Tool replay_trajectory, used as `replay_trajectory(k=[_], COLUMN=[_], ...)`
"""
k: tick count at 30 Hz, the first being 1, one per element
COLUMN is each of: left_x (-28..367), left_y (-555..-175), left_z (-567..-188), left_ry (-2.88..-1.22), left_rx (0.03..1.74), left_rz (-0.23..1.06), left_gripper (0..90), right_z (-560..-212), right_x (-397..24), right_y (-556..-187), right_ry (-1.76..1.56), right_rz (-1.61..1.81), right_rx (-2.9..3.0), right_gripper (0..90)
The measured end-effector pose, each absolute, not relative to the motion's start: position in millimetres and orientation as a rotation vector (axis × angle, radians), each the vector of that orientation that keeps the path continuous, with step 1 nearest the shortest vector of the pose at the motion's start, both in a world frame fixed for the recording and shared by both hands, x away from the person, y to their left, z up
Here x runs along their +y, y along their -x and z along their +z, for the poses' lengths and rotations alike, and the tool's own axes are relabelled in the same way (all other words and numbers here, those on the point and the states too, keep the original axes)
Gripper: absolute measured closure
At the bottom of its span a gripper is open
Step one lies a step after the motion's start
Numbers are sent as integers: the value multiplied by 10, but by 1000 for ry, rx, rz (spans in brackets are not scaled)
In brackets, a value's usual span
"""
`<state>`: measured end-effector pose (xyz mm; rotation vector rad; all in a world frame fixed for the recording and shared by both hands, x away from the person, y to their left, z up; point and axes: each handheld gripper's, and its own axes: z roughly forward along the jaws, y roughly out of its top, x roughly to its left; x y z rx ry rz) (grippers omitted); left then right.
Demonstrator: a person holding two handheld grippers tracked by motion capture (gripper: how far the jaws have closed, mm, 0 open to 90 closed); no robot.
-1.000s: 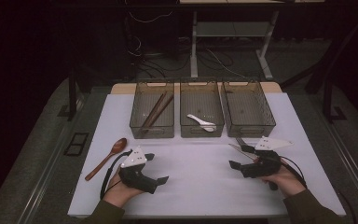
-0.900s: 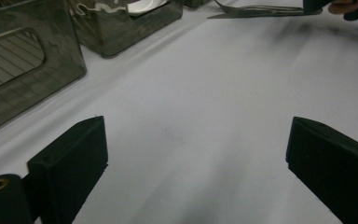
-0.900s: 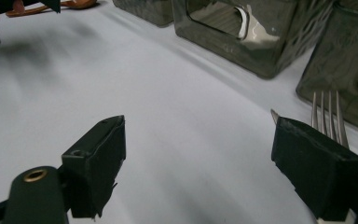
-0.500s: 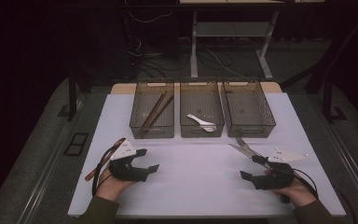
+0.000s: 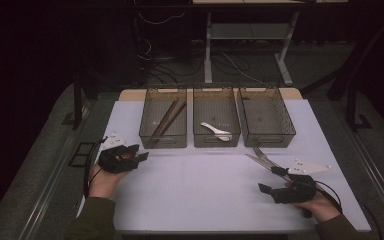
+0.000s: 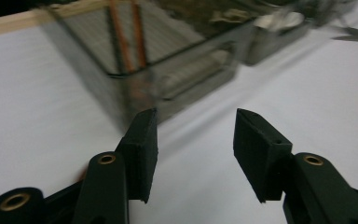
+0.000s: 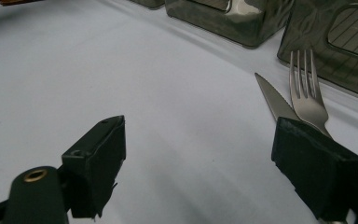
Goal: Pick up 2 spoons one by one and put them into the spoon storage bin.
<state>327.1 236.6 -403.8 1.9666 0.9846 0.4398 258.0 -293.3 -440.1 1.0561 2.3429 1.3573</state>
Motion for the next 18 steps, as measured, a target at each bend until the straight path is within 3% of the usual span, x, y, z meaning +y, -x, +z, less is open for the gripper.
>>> replay_trajectory(k=[9, 18], left_x=[2638, 2801], left_y=[-3438, -3473], left_z=[-4185, -4351], left_ry=[-1953, -1958], left_rx=[1153, 1248], left_rz=[490, 452], left_gripper=[540, 466], right_z=[-4408, -4415], right_x=[-2926, -2902], right_y=[-2582, -2577], right_ry=[-1048, -1031], right_rz=[1343, 1322], right_rx=[2344, 2355], right_gripper=[174, 174])
